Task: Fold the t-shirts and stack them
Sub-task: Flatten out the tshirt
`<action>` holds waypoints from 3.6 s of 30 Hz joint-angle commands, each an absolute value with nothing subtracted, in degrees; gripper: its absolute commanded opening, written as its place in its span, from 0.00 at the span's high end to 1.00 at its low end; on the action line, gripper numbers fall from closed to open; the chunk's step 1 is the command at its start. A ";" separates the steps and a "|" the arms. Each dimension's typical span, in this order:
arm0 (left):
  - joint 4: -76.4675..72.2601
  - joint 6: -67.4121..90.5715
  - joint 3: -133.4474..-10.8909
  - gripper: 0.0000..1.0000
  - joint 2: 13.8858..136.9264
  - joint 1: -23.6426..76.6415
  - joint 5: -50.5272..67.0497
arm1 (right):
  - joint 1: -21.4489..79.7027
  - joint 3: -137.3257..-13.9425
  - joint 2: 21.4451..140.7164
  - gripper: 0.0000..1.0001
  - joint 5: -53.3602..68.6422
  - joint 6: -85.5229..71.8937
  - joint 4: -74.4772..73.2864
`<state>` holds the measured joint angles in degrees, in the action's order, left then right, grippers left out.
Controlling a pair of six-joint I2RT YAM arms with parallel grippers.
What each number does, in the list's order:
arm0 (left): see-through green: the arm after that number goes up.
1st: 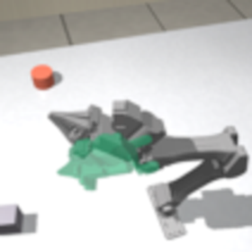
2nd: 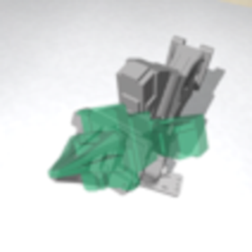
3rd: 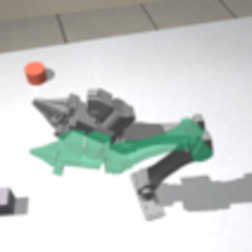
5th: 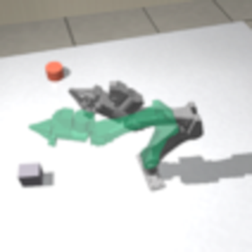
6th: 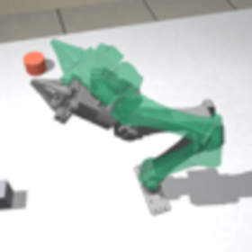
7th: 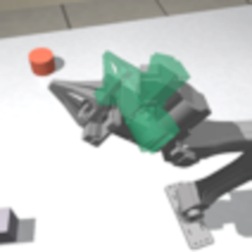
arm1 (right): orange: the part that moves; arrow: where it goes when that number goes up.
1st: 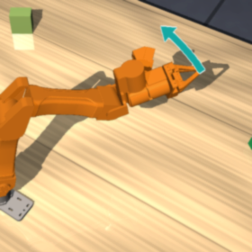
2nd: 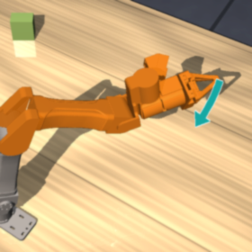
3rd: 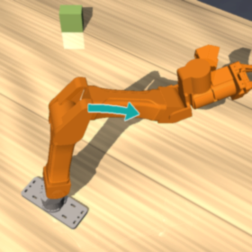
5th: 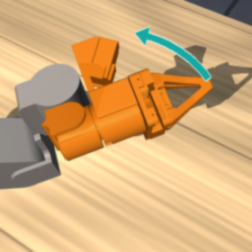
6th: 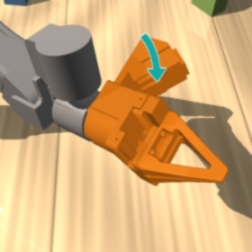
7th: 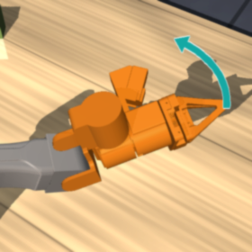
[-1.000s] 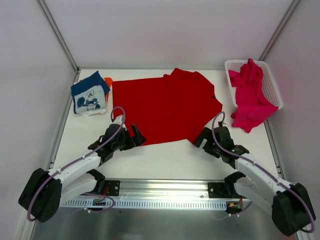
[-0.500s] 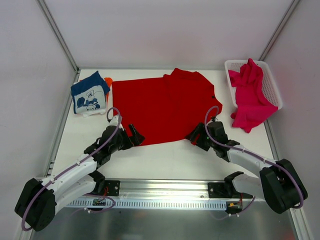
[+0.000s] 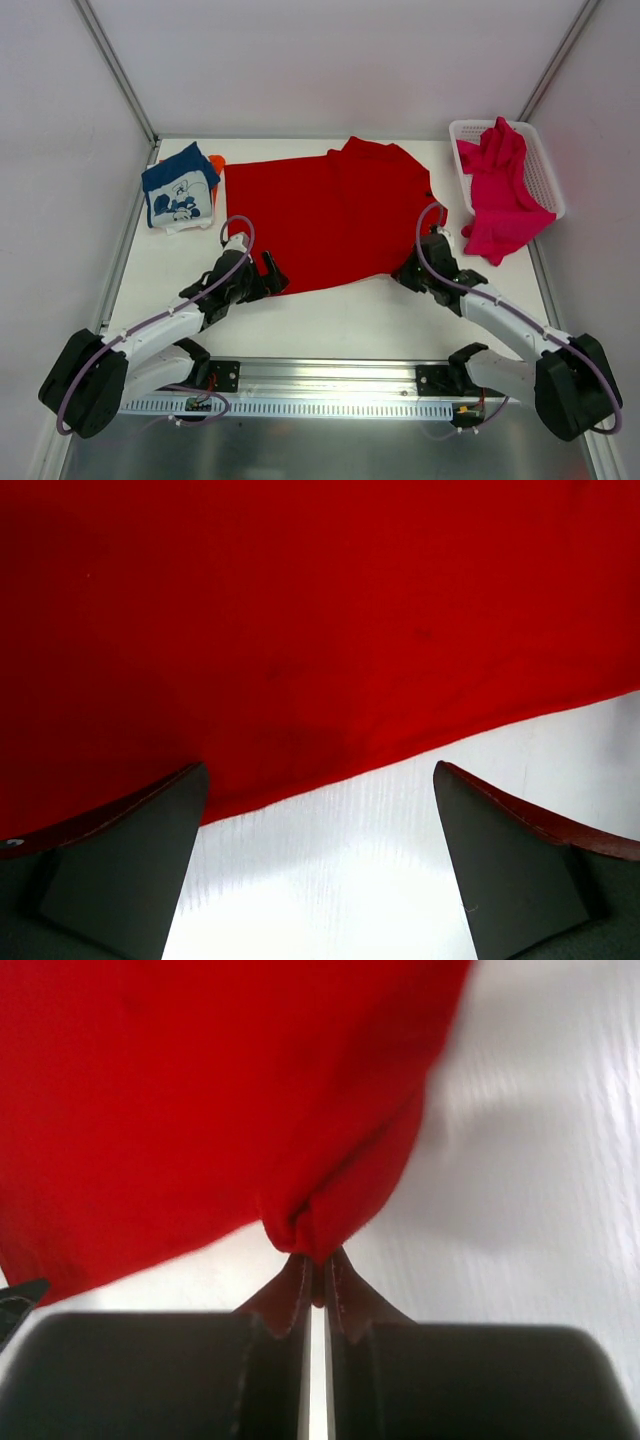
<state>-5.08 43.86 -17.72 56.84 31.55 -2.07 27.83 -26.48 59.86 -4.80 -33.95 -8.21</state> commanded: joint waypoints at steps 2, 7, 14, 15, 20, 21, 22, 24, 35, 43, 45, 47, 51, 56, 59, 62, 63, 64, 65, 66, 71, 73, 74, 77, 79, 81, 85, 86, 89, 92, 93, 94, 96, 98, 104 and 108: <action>-10.36 42.28 -19.16 0.01 60.55 31.99 -2.46 | 30.32 -39.77 68.35 1.00 -8.44 -29.80 -10.55; -13.53 42.01 -19.68 0.01 65.21 31.99 -1.23 | 36.20 -58.15 91.72 1.00 -6.51 -27.60 -11.68; -13.89 40.78 -20.57 0.01 66.53 31.91 -1.32 | 40.69 -88.84 120.74 1.00 -2.29 -25.93 -17.22; -13.89 40.69 -20.57 0.01 66.53 31.90 -1.32 | 40.95 -90.51 122.33 1.00 -2.11 -25.93 -17.31; -13.89 40.52 -19.78 0.01 66.36 31.91 -1.67 | 41.04 -91.51 123.50 0.56 -4.74 -23.30 -19.24; -14.15 40.52 -19.60 0.01 66.44 31.90 -1.67 | 41.13 -90.10 122.09 0.42 -7.18 -22.94 -19.33; -14.50 40.60 -19.43 0.01 66.53 31.90 -1.50 | 41.13 -86.43 120.60 0.13 -8.77 -22.77 -19.25; -15.03 40.69 -19.34 0.01 67.32 31.90 -0.88 | 41.13 -82.81 115.33 0.01 -12.37 -21.98 -19.34; -16.97 41.66 -19.25 0.01 68.82 32.08 1.32 | 42.01 -62.86 85.89 0.01 -21.61 -22.50 -23.46; -12.92 40.87 -20.92 0.01 64.52 31.99 0.35 | 42.01 -57.22 71.81 0.01 -26.01 -22.85 -27.33; -11.44 40.52 -21.35 0.01 63.90 31.99 -1.13 | 41.84 -55.73 70.84 0.01 -27.41 -22.85 -27.33; -10.73 40.43 -21.45 0.01 62.76 31.99 -1.75 | 41.31 -53.79 71.36 0.01 -27.77 -23.03 -27.07; -8.97 40.34 -21.27 0.01 60.91 31.99 -2.28 | 37.45 -50.11 75.14 0.01 -23.22 -22.94 -21.13; -6.24 39.82 -20.92 0.01 58.01 31.99 -3.07 | 29.10 -45.79 80.67 0.08 -14.33 -22.15 -10.48; -5.28 39.46 -20.30 0.01 55.99 31.99 -3.87 | 25.76 -46.84 83.83 0.12 -12.58 -19.78 -8.27; -4.75 39.20 -19.87 0.01 55.11 31.99 -4.48 | 23.38 -49.47 85.78 0.13 -10.99 -17.67 -8.09; -4.66 39.29 -19.78 0.01 54.85 31.99 -4.57 | 22.94 -50.18 86.56 0.13 -10.73 -17.32 -8.00; -4.57 39.20 -19.69 0.01 55.02 31.99 -4.66 | 22.42 -50.88 87.01 0.13 -10.46 -16.62 -8.00; -4.57 39.37 -19.51 0.01 55.11 31.99 -4.75 | 22.24 -52.19 87.19 0.13 -10.37 -16.44 -8.17; -4.57 39.37 -19.34 0.01 55.37 31.99 -4.83 | 22.06 -52.99 87.88 0.13 -10.11 -16.26 -8.26; -4.66 39.38 -19.77 0.01 57.12 31.99 -5.54 | 21.71 -57.65 90.70 0.13 -8.79 -15.29 -9.93; -4.75 39.29 -20.13 0.01 57.74 31.99 -5.71 | 21.71 -59.76 92.54 0.14 -8.35 -15.21 -10.46; -4.75 39.29 -20.21 0.01 57.92 31.99 -5.80 | 21.71 -60.37 92.98 0.14 -8.18 -15.21 -10.55; -5.01 39.11 -20.57 0.01 58.71 31.99 -6.06 | 21.80 -61.79 94.74 0.15 -7.47 -15.64 -10.55; -5.18 39.11 -20.65 0.01 59.24 31.99 -6.06 | 21.71 -62.05 95.71 0.15 -7.03 -15.82 -10.37; -5.27 39.02 -20.74 0.01 59.76 31.99 -6.24 | 21.71 -62.05 96.24 0.16 -6.86 -16.26 -10.02; -5.97 38.94 -21.00 0.01 61.08 31.99 -6.15 | 21.71 -61.44 96.94 0.28 -6.42 -16.52 -9.14; -6.06 38.94 -21.09 0.01 61.34 31.99 -6.07 | 21.80 -61.35 97.03 0.34 -6.33 -16.52 -9.05; -6.50 39.02 -21.18 0.01 62.22 31.99 -5.89 | 21.80 -61.26 97.03 0.50 -6.42 -16.61 -9.05; -7.03 39.11 -21.01 0.01 62.84 31.99 -5.63 | 21.71 -61.17 96.86 0.53 -6.50 -16.61 -9.31; -7.21 39.20 -21.09 0.01 63.10 31.99 -5.54 | 21.71 -61.08 96.68 0.54 -6.76 -16.61 -9.40; -7.29 39.29 -21.09 0.01 63.11 31.99 -5.36 | 21.80 -61.00 96.59 0.60 -6.77 -16.61 -9.40; -7.38 39.37 -20.92 0.01 63.19 31.99 -5.27 | 21.71 -60.73 96.51 0.70 -7.03 -16.61 -9.58; -7.47 39.37 -20.83 0.01 63.11 31.99 -5.27 | 21.71 -60.56 96.50 0.81 -7.03 -16.79 -9.67; -7.56 39.46 -20.57 0.01 62.75 32.08 -5.19 | 21.80 -59.86 95.89 0.99 -7.38 -16.88 -10.46; -7.56 39.73 -20.39 0.01 62.40 31.99 -5.01 | 21.80 -59.06 94.05 1.00 -8.00 -16.70 -11.51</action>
